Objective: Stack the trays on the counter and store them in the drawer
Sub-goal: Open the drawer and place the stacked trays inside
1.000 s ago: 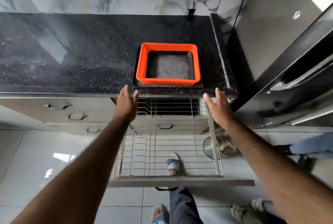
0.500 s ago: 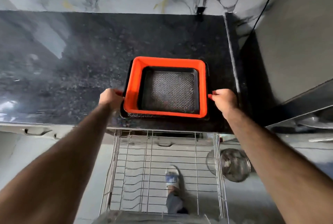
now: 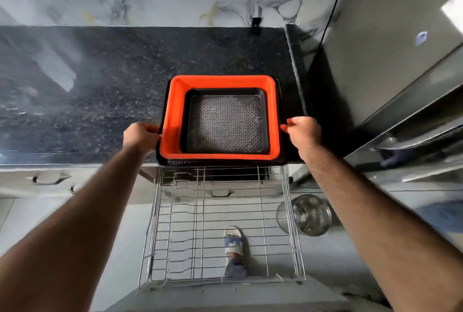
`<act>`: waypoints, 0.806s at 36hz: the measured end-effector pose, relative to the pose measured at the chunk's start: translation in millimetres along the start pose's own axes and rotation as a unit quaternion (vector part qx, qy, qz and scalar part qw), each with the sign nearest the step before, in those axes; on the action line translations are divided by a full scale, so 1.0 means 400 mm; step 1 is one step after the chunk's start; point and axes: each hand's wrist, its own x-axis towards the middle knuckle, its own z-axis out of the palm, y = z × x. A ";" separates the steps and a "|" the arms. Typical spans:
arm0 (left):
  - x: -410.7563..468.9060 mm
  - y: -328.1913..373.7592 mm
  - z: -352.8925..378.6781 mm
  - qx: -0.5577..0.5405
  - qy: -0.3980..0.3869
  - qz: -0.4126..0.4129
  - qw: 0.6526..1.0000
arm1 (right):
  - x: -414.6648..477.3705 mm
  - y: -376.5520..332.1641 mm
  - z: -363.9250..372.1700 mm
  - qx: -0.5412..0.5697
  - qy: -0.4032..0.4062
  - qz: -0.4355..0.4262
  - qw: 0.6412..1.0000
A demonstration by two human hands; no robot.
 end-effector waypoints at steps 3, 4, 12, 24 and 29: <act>-0.093 -0.040 -0.021 -0.027 -0.011 0.000 1.000 | -0.091 0.038 -0.048 0.000 -0.003 0.012 1.000; -0.126 -0.060 -0.025 -0.036 -0.018 0.001 0.999 | -0.124 0.055 -0.061 0.001 -0.008 0.017 1.000; -0.394 -0.268 -0.015 -0.084 -0.086 -0.034 0.992 | -0.420 0.258 -0.146 0.044 -0.049 0.072 0.995; -0.496 -0.497 0.132 -0.051 -0.107 -0.059 0.991 | -0.526 0.490 -0.122 -0.015 -0.077 0.131 0.988; -0.443 -0.496 0.221 -0.004 -0.114 -0.095 0.989 | -0.443 0.541 -0.038 -0.087 -0.070 0.172 0.979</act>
